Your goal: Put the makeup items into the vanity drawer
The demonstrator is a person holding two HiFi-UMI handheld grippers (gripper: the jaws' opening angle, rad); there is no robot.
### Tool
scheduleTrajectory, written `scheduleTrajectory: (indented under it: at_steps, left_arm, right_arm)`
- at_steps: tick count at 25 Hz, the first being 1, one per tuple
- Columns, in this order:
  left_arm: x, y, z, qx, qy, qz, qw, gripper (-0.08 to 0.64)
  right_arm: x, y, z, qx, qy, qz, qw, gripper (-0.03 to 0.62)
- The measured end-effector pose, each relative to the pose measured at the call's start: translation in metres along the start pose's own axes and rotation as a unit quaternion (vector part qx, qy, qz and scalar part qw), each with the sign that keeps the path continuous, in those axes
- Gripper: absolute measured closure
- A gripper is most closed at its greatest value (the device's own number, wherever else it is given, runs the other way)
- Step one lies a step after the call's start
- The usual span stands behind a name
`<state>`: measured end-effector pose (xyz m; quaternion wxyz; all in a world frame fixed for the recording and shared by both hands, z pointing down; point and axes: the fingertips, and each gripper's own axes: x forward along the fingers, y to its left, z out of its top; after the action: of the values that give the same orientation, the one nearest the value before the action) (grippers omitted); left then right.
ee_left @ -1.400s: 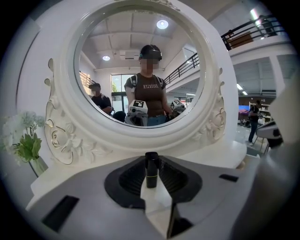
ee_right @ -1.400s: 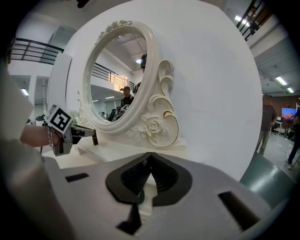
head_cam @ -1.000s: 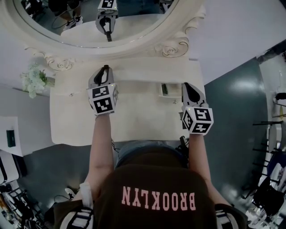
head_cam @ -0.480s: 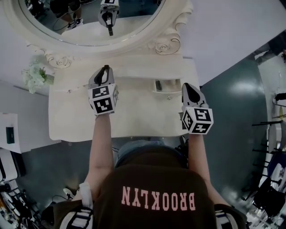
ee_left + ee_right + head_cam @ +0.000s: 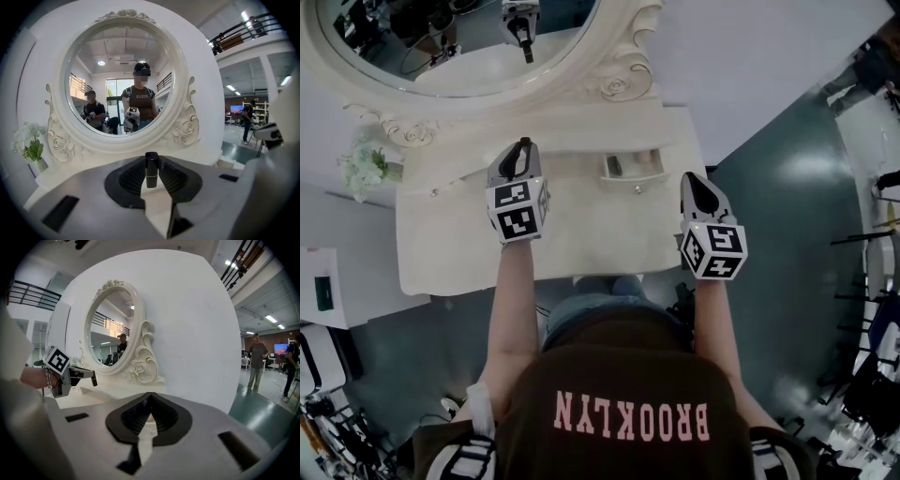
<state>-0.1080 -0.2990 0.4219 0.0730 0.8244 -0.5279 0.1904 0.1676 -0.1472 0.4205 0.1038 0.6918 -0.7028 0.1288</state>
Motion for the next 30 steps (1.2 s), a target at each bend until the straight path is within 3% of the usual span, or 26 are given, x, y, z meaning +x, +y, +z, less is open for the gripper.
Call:
scheduleTrajectory:
  at_steps: [19,30]
  left_arm:
    - [0.019,-0.116,0.009,0.035,-0.002,-0.11,0.9933,0.48]
    - [0.032,-0.192,0.01,0.062,0.005,-0.193,0.9792,0.48]
  right_arm:
    - [-0.064,-0.067,-0.022,0.03,-0.003,-0.085,0.996,0.595]
    - [-0.101,-0.098,-0.042,0.057,0.004,-0.146,0.988,0.595]
